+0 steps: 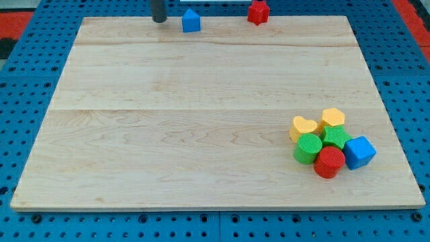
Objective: Push the blue triangle towards down
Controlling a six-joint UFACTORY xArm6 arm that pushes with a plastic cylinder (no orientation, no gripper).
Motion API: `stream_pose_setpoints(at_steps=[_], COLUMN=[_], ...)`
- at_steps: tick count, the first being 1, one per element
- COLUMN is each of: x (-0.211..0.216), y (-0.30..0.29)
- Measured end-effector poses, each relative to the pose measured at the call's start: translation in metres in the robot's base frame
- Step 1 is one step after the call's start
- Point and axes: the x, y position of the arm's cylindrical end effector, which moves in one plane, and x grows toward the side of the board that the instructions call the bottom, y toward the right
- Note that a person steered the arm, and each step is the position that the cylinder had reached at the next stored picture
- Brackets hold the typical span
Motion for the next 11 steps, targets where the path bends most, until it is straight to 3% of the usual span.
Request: stream_pose_setpoints(at_steps=[3,4,6,7,9,11], x=[0.001,0.012,0.009,0.024,0.049,0.106], y=[0.18,0.175,0.108,0.116,0.074,0.046])
